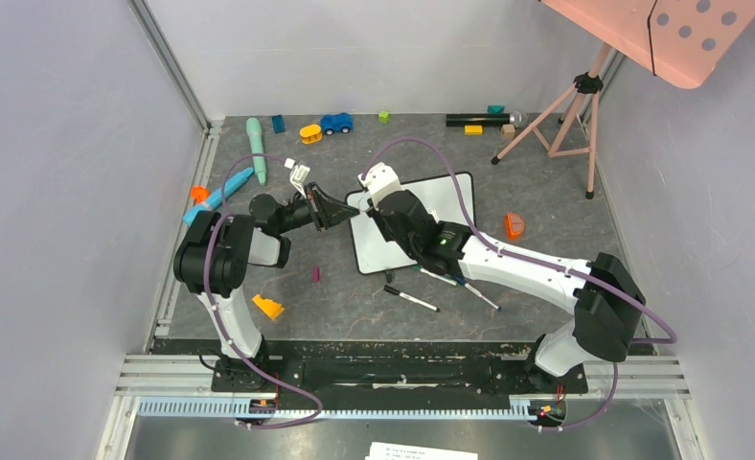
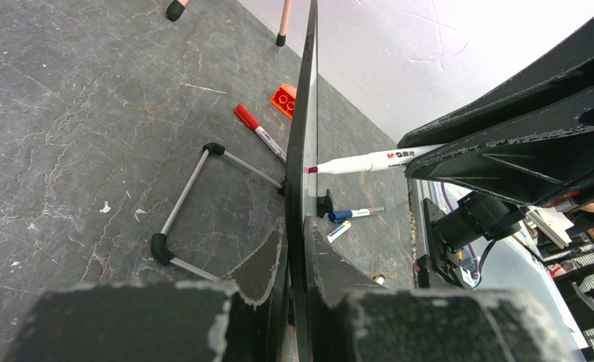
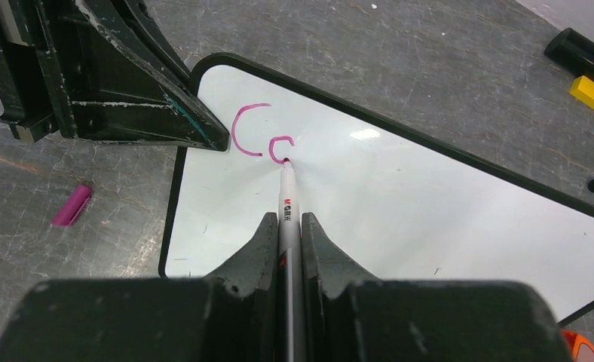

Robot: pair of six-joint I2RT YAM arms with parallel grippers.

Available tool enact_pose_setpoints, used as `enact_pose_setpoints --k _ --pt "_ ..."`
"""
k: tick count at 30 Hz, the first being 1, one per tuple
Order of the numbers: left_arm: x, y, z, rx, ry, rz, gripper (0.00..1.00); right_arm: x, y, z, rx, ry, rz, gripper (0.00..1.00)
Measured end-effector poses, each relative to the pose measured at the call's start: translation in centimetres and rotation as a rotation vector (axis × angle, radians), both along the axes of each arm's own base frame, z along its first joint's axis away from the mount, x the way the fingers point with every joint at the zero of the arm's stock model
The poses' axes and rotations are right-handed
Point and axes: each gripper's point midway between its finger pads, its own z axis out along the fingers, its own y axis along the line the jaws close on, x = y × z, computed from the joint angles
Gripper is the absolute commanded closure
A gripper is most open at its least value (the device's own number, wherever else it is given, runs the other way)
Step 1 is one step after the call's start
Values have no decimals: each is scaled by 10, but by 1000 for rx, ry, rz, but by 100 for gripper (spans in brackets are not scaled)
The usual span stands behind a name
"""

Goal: Write a sentence on the whiteboard

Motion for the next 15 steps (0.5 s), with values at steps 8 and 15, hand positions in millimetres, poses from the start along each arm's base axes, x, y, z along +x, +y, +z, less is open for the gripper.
enact_pose_setpoints --k 8,15 --pt "0 0 0 0 0 0 98 2 -1 3 2 -5 -7 100" --pt "0 0 0 0 0 0 98 7 1 9 13 -13 -15 100"
